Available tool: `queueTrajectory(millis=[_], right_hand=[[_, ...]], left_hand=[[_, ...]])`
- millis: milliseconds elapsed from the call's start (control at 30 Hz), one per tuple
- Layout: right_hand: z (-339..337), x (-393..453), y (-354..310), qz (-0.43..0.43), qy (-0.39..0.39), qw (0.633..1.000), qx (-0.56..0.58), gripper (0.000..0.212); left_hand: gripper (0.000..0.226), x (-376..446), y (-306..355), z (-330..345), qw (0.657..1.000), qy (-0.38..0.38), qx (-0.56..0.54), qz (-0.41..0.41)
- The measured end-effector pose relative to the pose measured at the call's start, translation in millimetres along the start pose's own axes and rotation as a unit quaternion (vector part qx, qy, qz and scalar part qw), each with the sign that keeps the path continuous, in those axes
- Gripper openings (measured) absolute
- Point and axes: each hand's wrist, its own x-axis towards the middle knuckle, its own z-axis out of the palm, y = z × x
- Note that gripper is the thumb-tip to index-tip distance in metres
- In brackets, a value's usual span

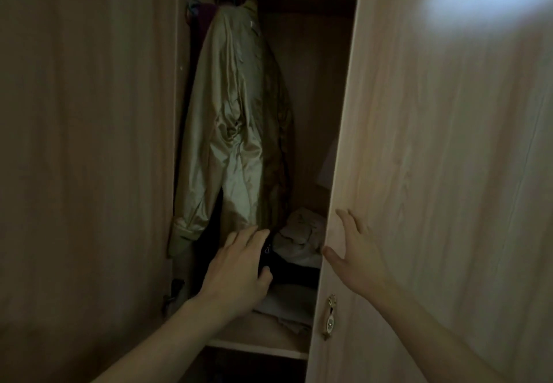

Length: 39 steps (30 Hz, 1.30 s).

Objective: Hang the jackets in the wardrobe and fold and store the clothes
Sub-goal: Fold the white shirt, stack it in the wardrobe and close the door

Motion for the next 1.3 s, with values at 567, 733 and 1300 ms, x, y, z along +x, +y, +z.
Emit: queueTrajectory(millis=[567, 733, 1300], right_hand=[[-32.8, -96.4, -57.0, -0.076, -0.042, 0.992, 0.092, 0.072], [-17.9, -117.7, -72.3, -0.110, -0.047, 0.982, 0.147, 0.072], [18.1, -145.0, -214.3, -0.161, -0.108, 0.959, 0.205, 0.074]], left_hand=[[0.062, -105.2, 30.1, -49.2, 0.997, 0.033, 0.068, -0.009], [0.062, -152.0, 39.1, -79.3, 0.985, 0.034, 0.160, -0.044], [0.089, -233.4, -26.8, -214.7, 0.938, 0.247, 0.173, -0.169]])
